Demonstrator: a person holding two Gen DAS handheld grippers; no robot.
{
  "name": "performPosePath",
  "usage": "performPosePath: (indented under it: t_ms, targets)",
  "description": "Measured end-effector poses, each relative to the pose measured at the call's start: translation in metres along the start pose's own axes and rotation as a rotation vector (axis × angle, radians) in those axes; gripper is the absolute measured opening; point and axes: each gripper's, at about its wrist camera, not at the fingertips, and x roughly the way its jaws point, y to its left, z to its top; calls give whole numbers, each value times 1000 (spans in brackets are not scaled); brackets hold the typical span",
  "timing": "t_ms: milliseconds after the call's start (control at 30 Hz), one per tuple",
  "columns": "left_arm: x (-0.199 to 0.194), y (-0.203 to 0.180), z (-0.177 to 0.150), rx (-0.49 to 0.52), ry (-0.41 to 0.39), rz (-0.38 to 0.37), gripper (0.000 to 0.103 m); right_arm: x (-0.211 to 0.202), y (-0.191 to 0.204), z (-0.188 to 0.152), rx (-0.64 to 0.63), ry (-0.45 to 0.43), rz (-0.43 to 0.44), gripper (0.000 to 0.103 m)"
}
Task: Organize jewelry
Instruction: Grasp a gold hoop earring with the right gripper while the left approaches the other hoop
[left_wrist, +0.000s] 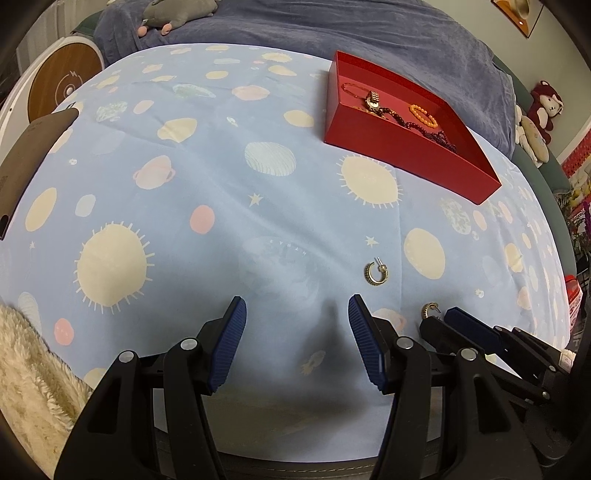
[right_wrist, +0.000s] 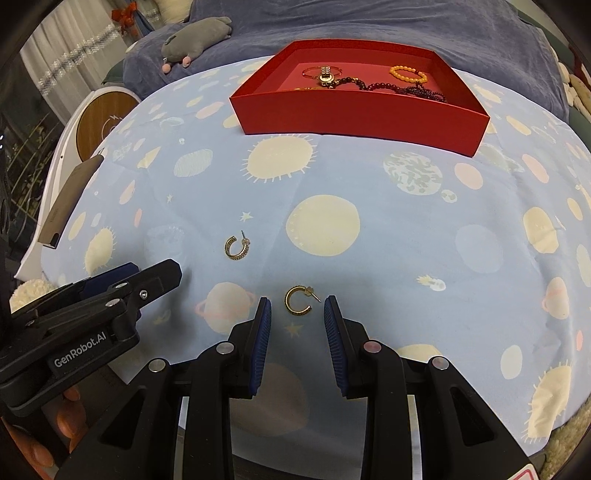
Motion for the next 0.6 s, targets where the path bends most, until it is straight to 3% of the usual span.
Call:
performPosePath:
  t_ms: [233,400,600]
  targets:
    - [3,1,-1,1,5,-3,55,5,4,2,-17,-4,-20,30]
    - [4,0,-2,8,4,-2,56,6,4,2,-39,-16,-47,19]
    - [4,-6,-4,27,1,1,60,2,-3,-3,-31,-23,-48,18]
